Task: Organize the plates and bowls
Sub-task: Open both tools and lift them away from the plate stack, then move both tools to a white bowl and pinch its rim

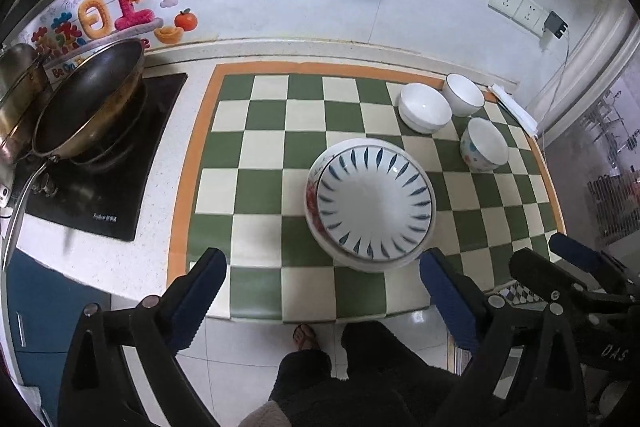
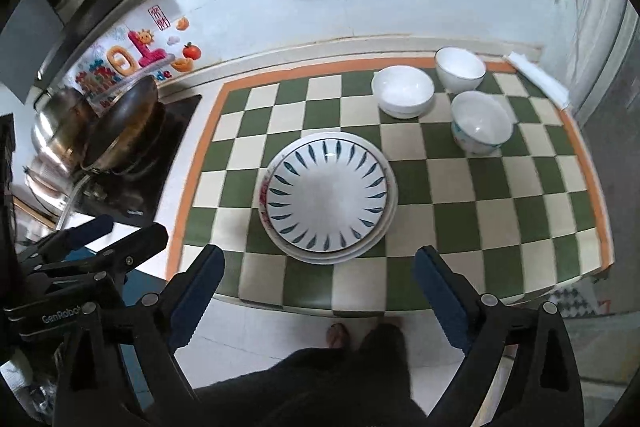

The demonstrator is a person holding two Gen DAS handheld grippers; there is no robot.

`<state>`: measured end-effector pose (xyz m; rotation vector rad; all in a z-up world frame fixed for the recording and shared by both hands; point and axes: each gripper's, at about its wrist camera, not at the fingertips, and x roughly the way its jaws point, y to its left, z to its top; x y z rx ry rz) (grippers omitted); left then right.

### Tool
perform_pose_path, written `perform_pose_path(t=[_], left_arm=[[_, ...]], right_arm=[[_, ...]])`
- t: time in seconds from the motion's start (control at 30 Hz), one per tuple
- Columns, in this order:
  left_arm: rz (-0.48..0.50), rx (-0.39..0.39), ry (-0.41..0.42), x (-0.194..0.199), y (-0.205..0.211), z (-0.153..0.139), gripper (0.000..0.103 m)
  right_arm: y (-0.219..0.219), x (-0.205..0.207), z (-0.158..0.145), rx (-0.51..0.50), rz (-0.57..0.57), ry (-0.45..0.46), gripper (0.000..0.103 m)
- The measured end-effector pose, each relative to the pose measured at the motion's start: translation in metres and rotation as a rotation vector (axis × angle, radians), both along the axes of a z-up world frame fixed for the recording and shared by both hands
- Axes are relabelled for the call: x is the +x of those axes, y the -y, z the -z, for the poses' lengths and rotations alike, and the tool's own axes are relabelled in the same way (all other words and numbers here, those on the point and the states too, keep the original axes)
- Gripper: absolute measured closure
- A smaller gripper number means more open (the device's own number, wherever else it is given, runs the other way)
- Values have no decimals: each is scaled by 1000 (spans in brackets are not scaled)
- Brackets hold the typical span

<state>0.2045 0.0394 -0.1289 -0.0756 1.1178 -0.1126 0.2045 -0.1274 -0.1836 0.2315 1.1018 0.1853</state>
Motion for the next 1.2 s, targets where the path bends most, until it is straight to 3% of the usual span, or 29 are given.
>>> perform_pose_path(t=[0.17, 0.37, 0.57, 0.77, 0.93, 1.0, 1.1, 1.2], left_arm=[[23, 2, 16, 38, 26, 2, 4], [48, 5, -23, 123, 73, 20, 4], [46, -1, -144, 220, 115, 68, 5], [16, -29, -266, 290, 142, 122, 12], [-8, -103, -390, 329, 154, 167, 35], [-18, -107, -427, 335, 156, 180, 63], [-21, -121, -469, 340, 161, 198, 76], [-16, -115, -481, 338, 166, 207, 82]], right_arm=[[37, 31, 16, 103, 47, -21, 5], [90, 101, 40, 130, 99, -47, 5], [131, 200, 72, 143, 88, -110, 9], [157, 296, 122, 133, 38, -217, 14], [165, 351, 170, 148, -11, -321, 26], [164, 364, 185, 154, -35, -354, 33], [159, 376, 204, 148, -63, -391, 46], [154, 382, 219, 143, -84, -426, 65]])
